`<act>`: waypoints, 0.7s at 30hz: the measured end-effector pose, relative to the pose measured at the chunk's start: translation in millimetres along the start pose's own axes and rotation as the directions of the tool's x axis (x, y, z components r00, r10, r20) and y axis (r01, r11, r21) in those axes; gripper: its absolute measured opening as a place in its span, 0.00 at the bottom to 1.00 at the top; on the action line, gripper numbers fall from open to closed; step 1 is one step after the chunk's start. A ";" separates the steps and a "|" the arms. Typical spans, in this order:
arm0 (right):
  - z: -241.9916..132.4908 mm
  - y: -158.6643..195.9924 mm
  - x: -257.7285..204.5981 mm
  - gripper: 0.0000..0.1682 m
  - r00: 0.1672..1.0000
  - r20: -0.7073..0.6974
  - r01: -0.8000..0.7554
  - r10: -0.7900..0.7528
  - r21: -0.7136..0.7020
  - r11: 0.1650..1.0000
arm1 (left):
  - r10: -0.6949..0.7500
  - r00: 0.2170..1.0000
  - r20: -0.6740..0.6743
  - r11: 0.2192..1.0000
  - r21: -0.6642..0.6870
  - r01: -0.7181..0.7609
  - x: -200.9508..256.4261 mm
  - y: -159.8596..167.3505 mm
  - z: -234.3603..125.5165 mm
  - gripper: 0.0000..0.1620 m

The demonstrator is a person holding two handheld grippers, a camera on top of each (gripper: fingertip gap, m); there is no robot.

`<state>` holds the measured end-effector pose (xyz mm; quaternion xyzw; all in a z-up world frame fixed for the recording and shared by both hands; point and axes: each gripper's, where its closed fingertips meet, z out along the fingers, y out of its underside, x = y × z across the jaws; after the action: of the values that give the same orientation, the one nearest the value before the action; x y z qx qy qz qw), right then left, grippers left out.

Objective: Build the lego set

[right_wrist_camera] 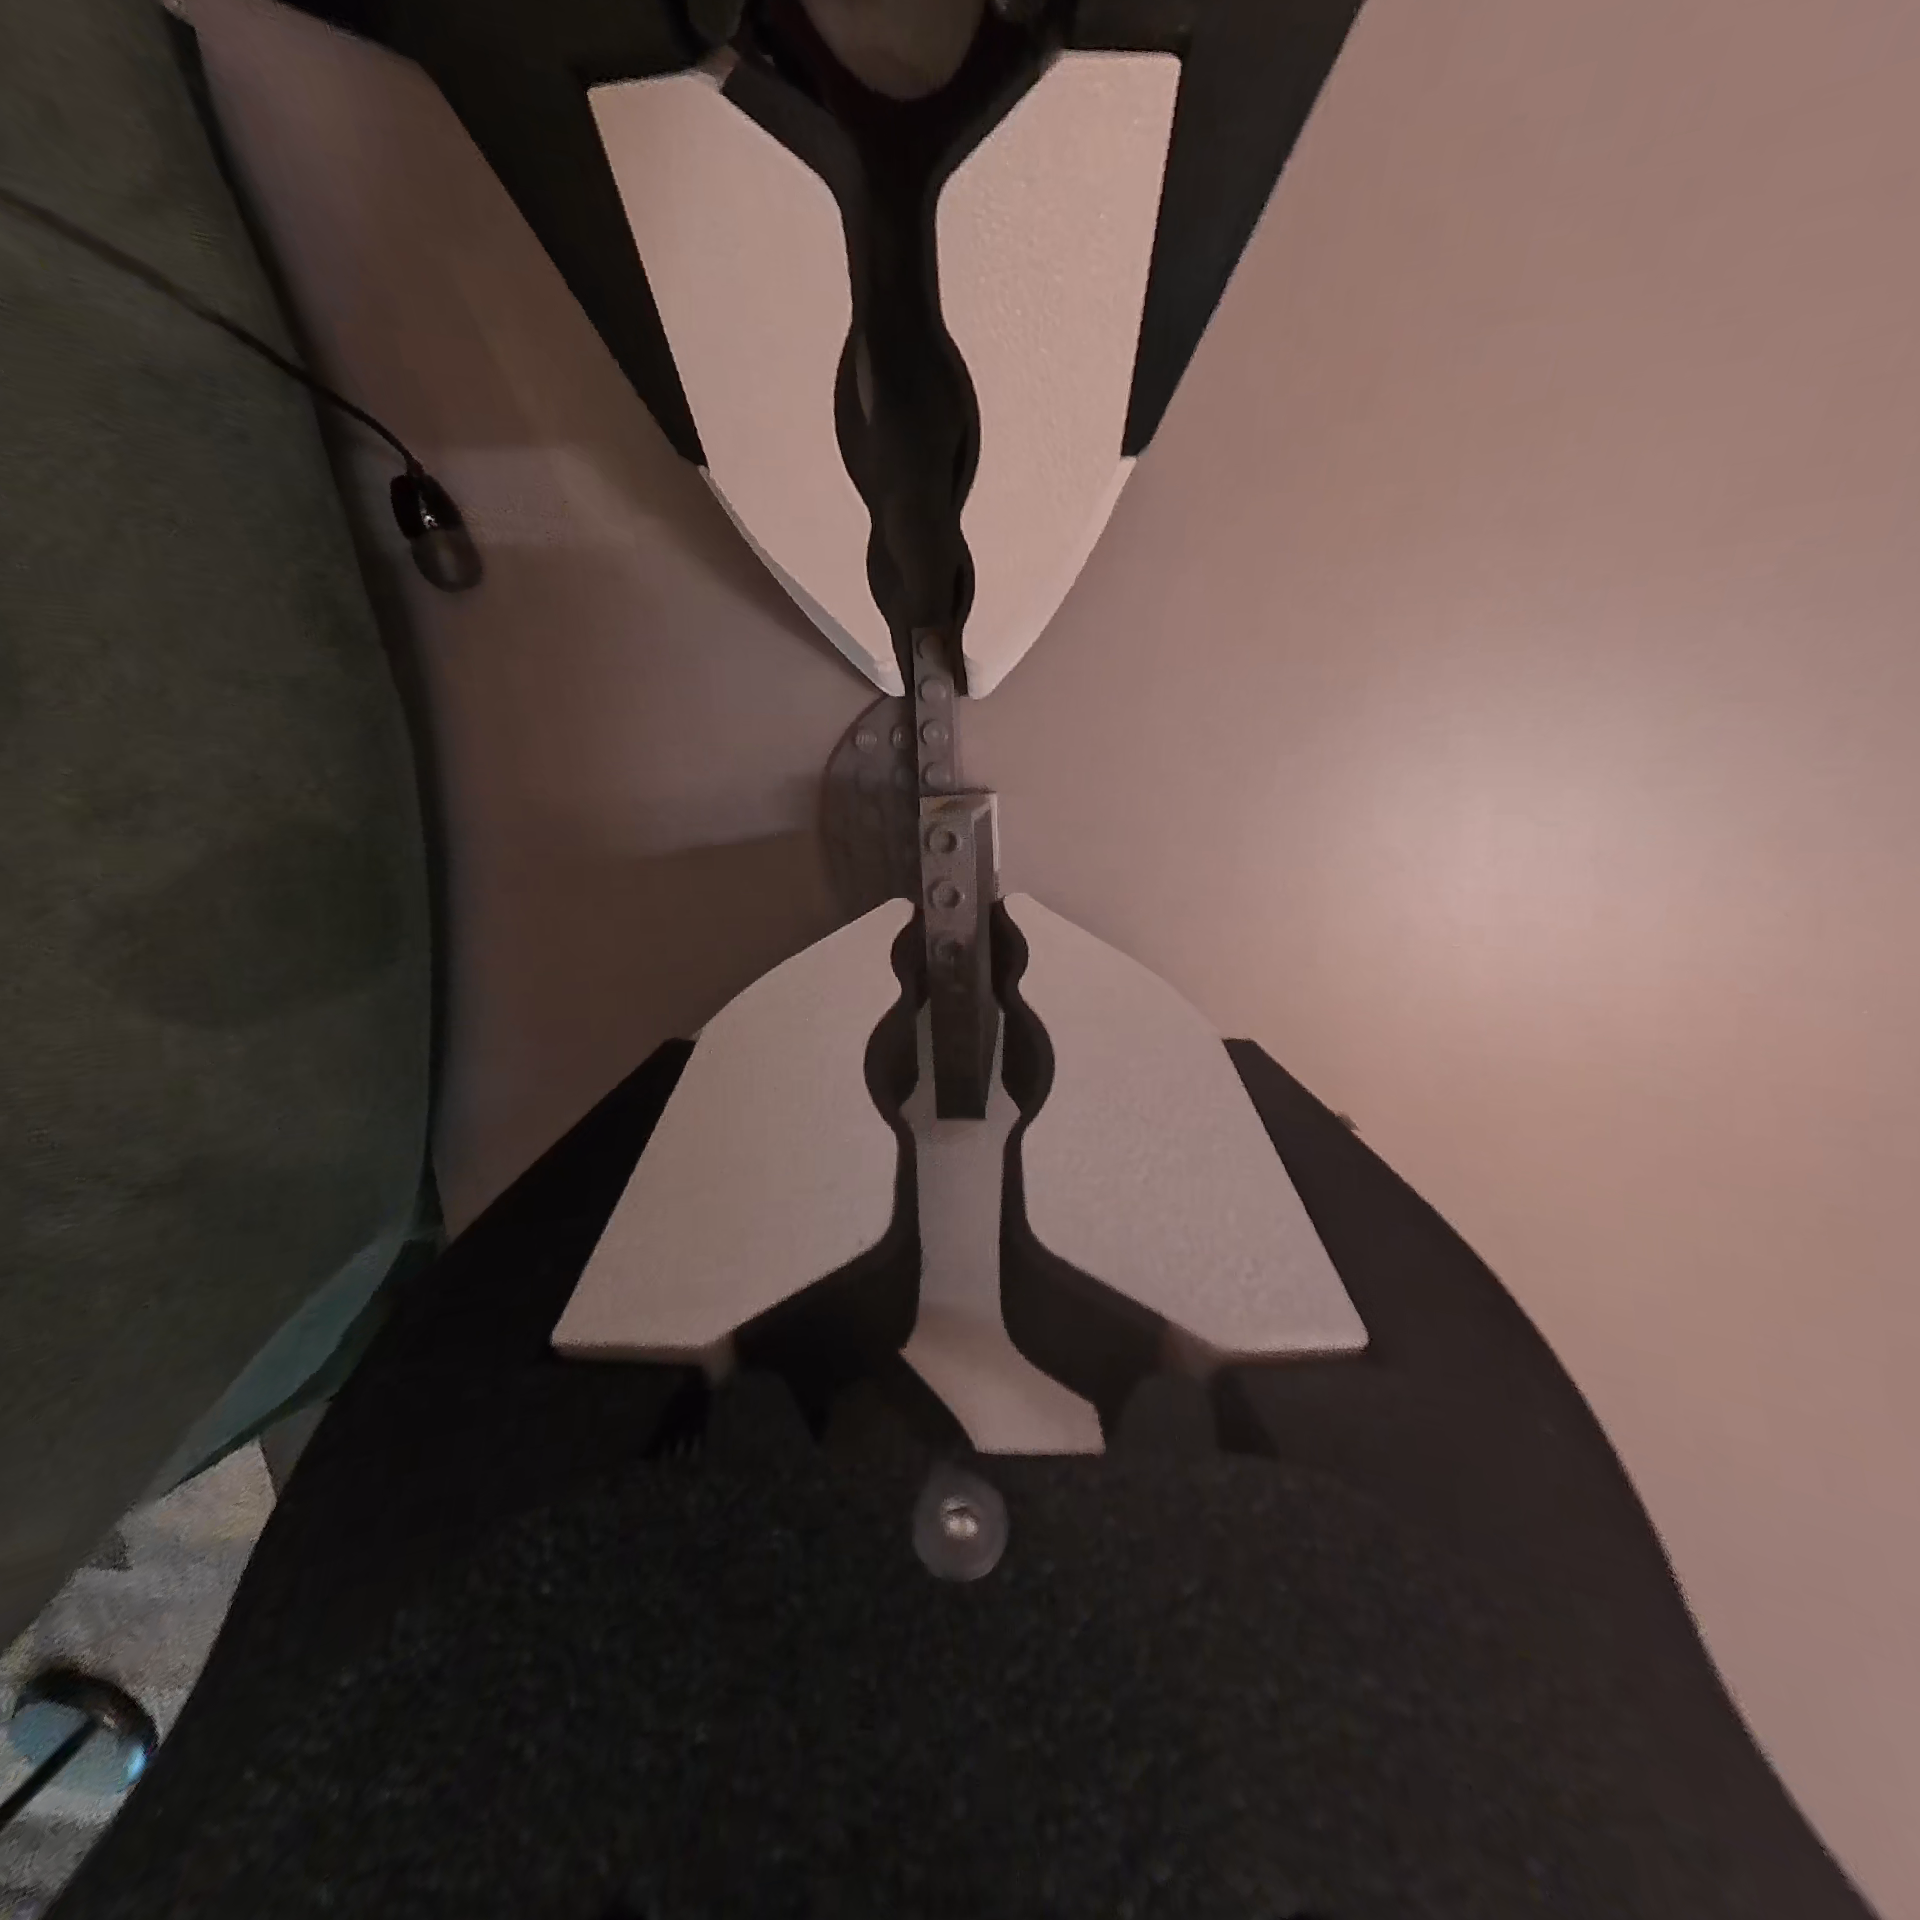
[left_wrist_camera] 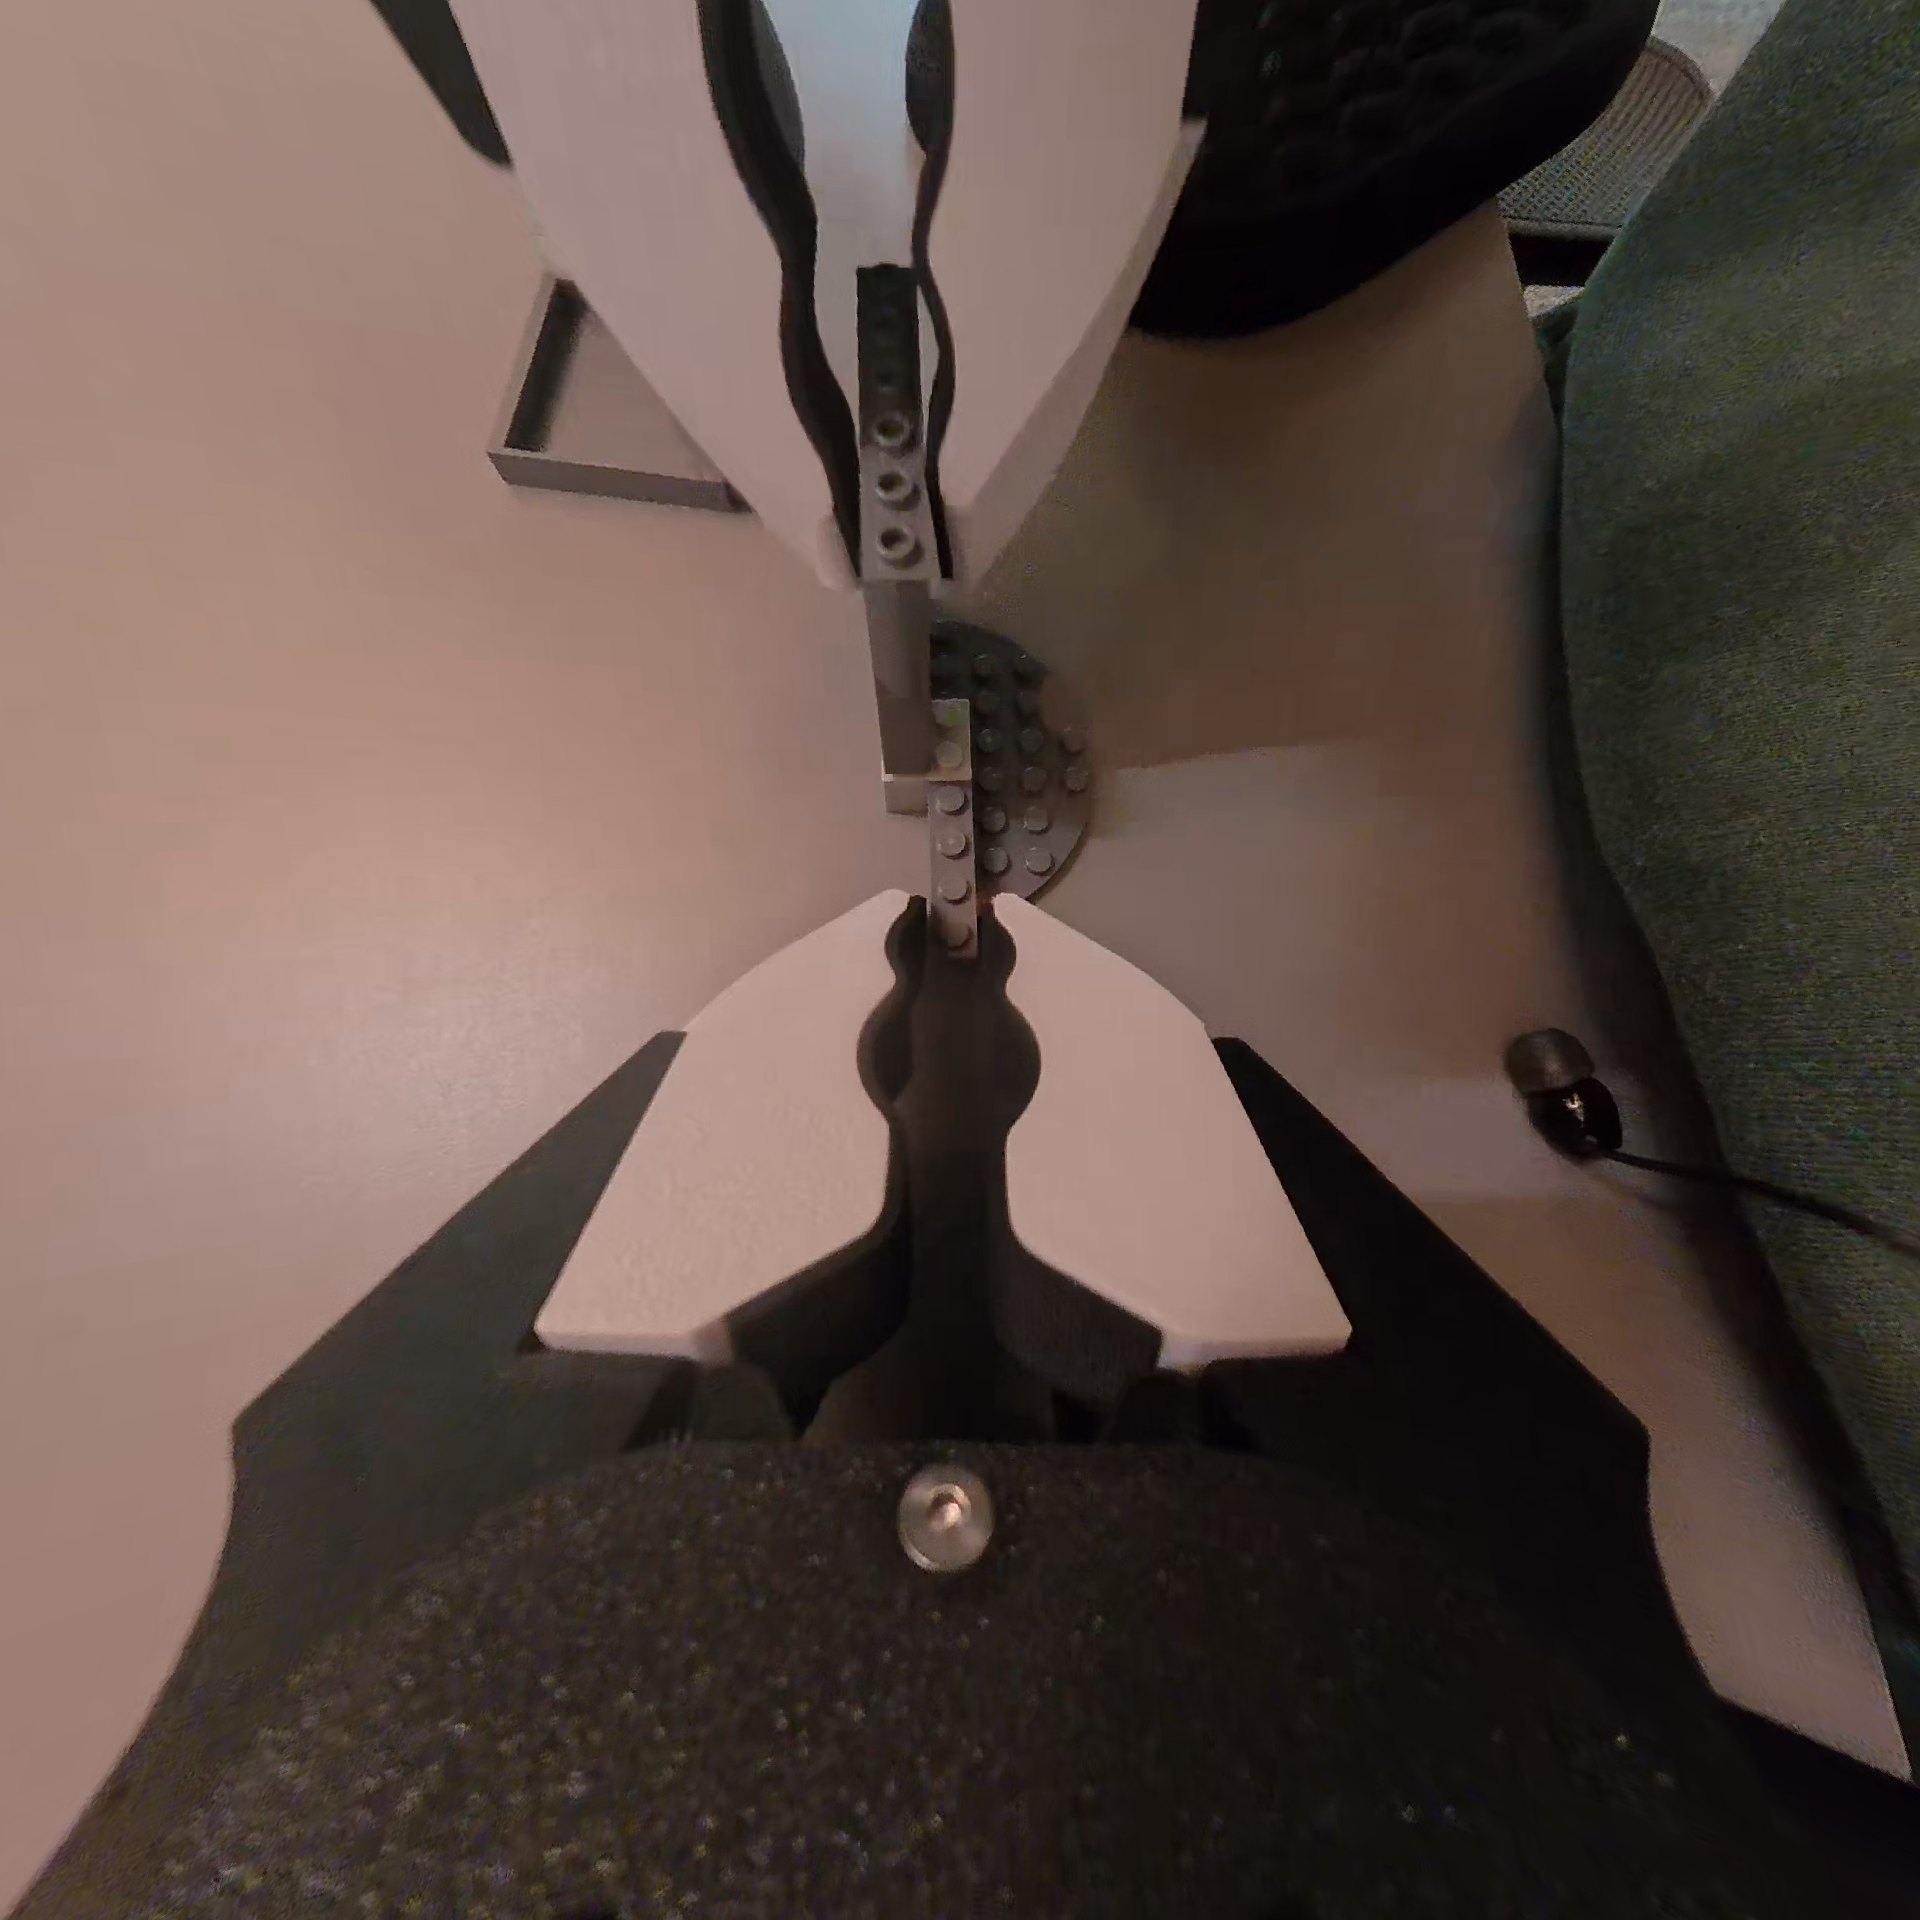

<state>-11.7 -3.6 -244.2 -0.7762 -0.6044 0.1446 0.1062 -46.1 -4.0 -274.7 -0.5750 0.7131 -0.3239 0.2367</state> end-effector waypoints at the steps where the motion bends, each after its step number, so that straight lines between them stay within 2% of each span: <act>1: -1.8 1.0 0.0 0.06 1.000 -0.002 -0.004 0.004 0.009 1.000 | 0.001 1.000 0.000 1.000 0.000 -0.001 0.0 0.1 0.1 0.06; 11: -4.7 -2.6 -1.3 0.04 1.000 -0.006 0.004 -0.004 0.044 0.999 | 0.005 1.000 0.009 1.000 0.000 -0.005 0.1 -0.3 0.6 0.05; 21: -6.7 4.3 -1.1 0.04 1.000 0.001 0.010 -0.010 -0.005 1.000 | 0.013 1.000 0.013 1.000 -0.003 -0.013 0.4 0.7 0.9 0.05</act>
<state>-5.7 -5.6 -239.2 -0.7735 -0.6086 0.1430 0.1044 -46.0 -4.4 -275.7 -0.5727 0.7156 -0.3177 0.2427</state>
